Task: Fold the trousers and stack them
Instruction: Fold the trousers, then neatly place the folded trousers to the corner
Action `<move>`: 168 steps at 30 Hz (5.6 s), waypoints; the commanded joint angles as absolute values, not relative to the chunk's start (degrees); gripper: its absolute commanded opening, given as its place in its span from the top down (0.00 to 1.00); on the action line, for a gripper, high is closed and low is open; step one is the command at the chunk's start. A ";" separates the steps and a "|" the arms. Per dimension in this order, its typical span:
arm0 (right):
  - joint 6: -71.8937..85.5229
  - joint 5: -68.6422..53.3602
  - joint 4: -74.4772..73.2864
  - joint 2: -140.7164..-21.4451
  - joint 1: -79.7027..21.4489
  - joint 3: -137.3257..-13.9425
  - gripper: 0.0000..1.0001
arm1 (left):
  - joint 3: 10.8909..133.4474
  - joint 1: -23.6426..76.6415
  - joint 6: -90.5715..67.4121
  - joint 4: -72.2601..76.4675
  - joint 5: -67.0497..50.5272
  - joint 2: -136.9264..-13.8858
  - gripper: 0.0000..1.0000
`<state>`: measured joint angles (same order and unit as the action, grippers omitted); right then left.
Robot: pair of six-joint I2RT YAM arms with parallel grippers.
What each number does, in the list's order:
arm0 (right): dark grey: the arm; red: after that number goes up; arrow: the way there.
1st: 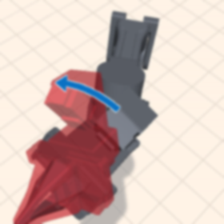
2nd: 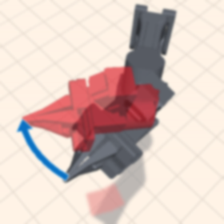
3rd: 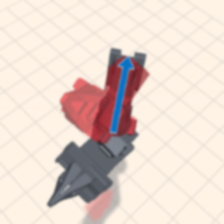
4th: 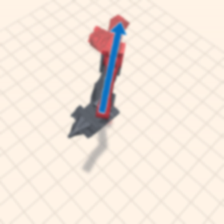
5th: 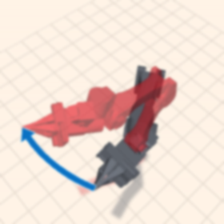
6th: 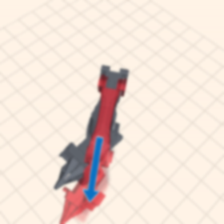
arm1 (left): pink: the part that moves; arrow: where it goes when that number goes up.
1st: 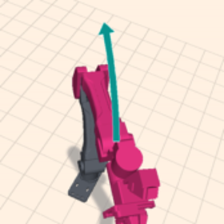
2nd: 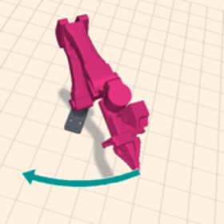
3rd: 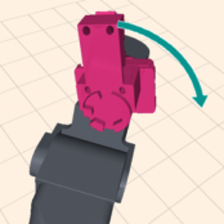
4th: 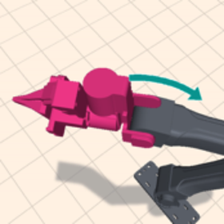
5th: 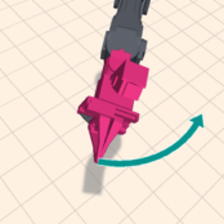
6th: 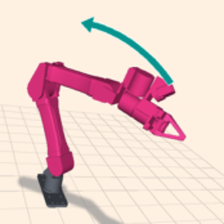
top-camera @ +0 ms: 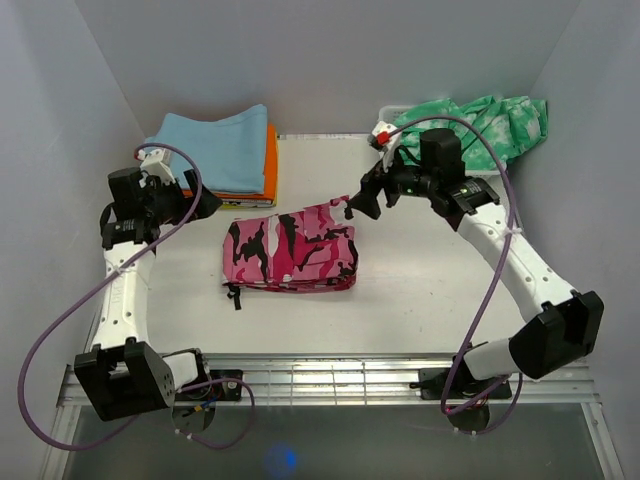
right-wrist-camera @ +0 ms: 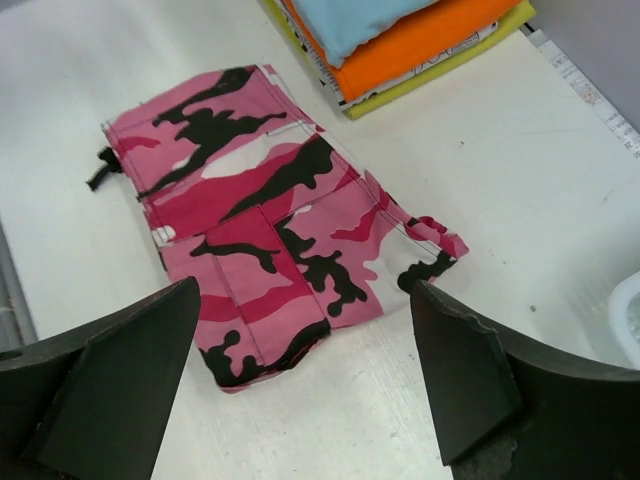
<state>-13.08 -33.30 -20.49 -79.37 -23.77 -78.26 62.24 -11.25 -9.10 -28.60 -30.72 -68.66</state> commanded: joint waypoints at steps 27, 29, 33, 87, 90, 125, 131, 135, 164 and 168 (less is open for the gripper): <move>-42.98 6.15 5.26 -117.06 -68.55 -81.91 0.00 | 42.98 -23.81 -33.49 -39.81 -37.62 -65.30 0.02; -43.85 6.24 6.06 -119.25 -68.82 -82.79 0.00 | 42.89 -24.43 -34.01 -39.99 -37.53 -65.74 0.02; -44.65 6.15 6.59 -123.04 -69.17 -85.34 0.07 | 42.28 -27.15 -34.02 -40.51 -38.23 -66.88 0.02; -23.73 -8.44 1.85 -122.17 -61.26 -93.25 0.74 | 35.60 -10.99 -56.95 -11.16 -37.62 -88.86 0.54; -23.82 -6.07 0.89 -120.59 -61.26 -92.64 0.36 | 35.94 -10.99 -56.69 -13.08 -36.13 -88.24 0.90; 47.45 -38.57 10.28 -89.20 -21.53 -42.98 0.07 | 33.49 -10.63 -46.84 -15.03 -31.73 -81.03 1.00; 47.90 -40.07 11.25 -92.02 -22.67 -40.09 0.06 | 33.57 -10.63 -46.93 -15.12 -31.38 -81.21 1.00; 49.30 -40.17 13.25 -91.85 -25.30 -36.83 0.10 | 33.75 -10.63 -47.11 -14.77 -31.55 -81.83 1.00; 48.88 -43.07 25.94 -103.27 -25.40 -42.01 0.10 | 35.07 -10.72 -45.70 -15.47 -30.68 -84.73 1.00; 45.79 -41.22 21.62 -101.26 -25.14 -40.27 0.06 | 35.07 -10.72 -45.79 -15.47 -30.59 -84.90 1.00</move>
<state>49.91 -43.27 25.26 -102.56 -25.52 -40.56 33.74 -10.74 -46.96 -15.05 -32.99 -84.88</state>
